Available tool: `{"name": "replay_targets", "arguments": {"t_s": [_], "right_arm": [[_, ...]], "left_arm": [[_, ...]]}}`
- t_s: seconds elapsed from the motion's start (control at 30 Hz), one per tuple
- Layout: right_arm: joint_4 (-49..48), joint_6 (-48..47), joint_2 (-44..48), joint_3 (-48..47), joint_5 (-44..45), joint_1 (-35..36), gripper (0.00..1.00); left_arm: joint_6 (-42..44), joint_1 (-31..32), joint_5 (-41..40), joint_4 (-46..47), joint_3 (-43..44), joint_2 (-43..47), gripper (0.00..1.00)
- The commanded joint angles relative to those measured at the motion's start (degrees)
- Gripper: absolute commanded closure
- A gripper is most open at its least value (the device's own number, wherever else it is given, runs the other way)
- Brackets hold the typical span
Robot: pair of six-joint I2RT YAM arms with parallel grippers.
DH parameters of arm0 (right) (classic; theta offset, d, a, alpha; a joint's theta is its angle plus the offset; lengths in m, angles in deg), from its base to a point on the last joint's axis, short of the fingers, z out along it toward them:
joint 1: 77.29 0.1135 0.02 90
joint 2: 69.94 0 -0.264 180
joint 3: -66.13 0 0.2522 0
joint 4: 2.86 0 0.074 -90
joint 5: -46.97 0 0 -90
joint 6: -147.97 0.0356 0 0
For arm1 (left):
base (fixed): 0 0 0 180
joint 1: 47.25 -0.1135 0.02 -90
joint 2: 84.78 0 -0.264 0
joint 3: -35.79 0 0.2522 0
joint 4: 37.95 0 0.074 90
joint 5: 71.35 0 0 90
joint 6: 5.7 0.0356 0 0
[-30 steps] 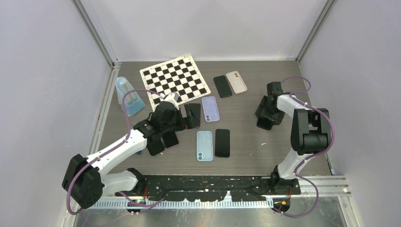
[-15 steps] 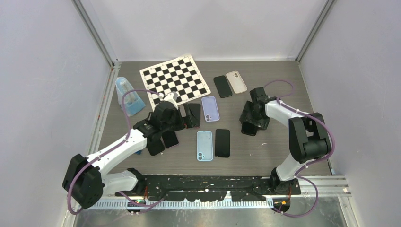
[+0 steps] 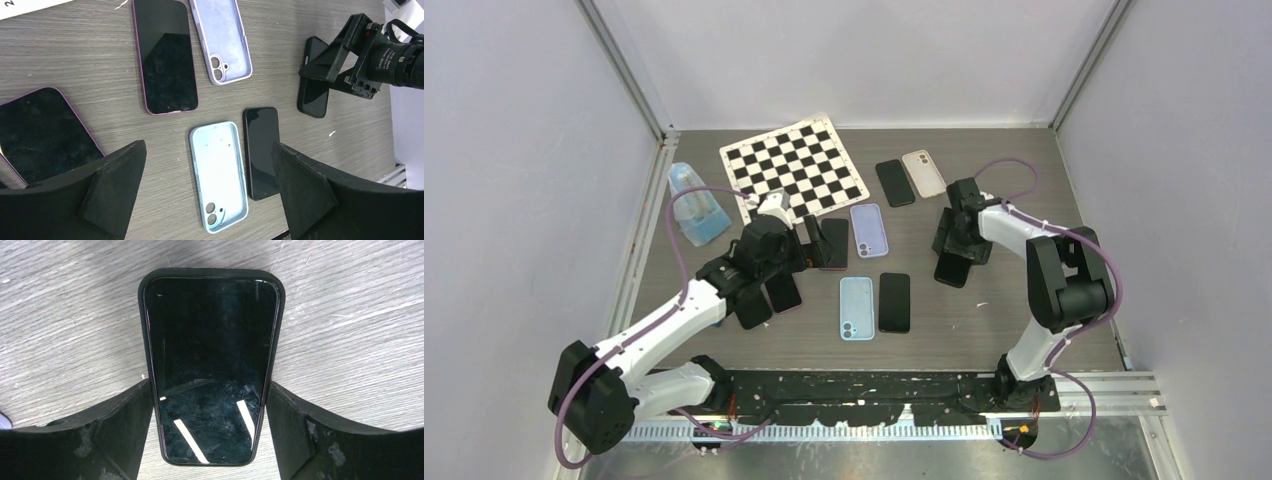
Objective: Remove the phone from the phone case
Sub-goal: Move the phone to the center of the board, then pick up the phone at the center of the board.
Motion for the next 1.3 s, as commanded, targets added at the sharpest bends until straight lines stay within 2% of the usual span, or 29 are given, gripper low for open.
{"name": "replay_targets", "arguments": {"t_s": [0.0,0.1,0.23,0.37,0.57,0.73,0.9,1.0,1.1,1.2,1.27], "right_arm": [[-2.71,1.72,-4.35,0.77,1.71,-0.05,0.29],[-7.05,4.69,-0.63,3.58,1.31,-0.03,0.48],[-12.61,6.19,7.44,6.72,0.16,0.05,0.56],[-16.04,5.19,14.34,7.71,-2.75,0.05,0.57],[-24.00,4.67,22.69,9.88,-16.21,0.77,0.58],[-29.70,4.32,27.42,10.69,-23.61,3.52,0.57],[-35.31,3.86,29.21,10.98,-30.36,8.15,0.58],[-37.50,3.83,29.15,10.52,-33.04,12.12,0.57],[-38.92,3.77,28.59,9.78,-33.80,16.70,0.58],[-40.02,3.63,27.54,8.99,-33.46,19.77,0.58],[-40.49,3.12,26.57,8.29,-33.00,21.75,0.58]], "left_arm": [[1.72,-0.39,-1.93,0.14,0.12,0.98,0.00],[2.59,-0.37,-0.18,1.26,0.26,0.88,0.00],[2.93,-0.38,1.92,2.46,0.10,1.09,0.00],[2.99,-0.37,3.77,4.51,-0.18,1.06,0.00],[2.29,-0.38,4.36,6.00,1.39,-0.50,0.00],[0.91,-0.55,6.89,6.08,4.90,-2.77,0.00],[-1.77,-1.40,9.66,7.58,7.68,-4.06,0.00],[-3.78,-1.51,10.24,12.58,6.12,-3.08,0.00],[-5.67,-1.51,9.11,17.63,3.12,-1.03,0.00],[-6.16,-1.51,6.78,17.98,1.95,1.06,0.00],[-6.45,-1.51,5.13,17.35,1.80,2.18,0.06]]}}
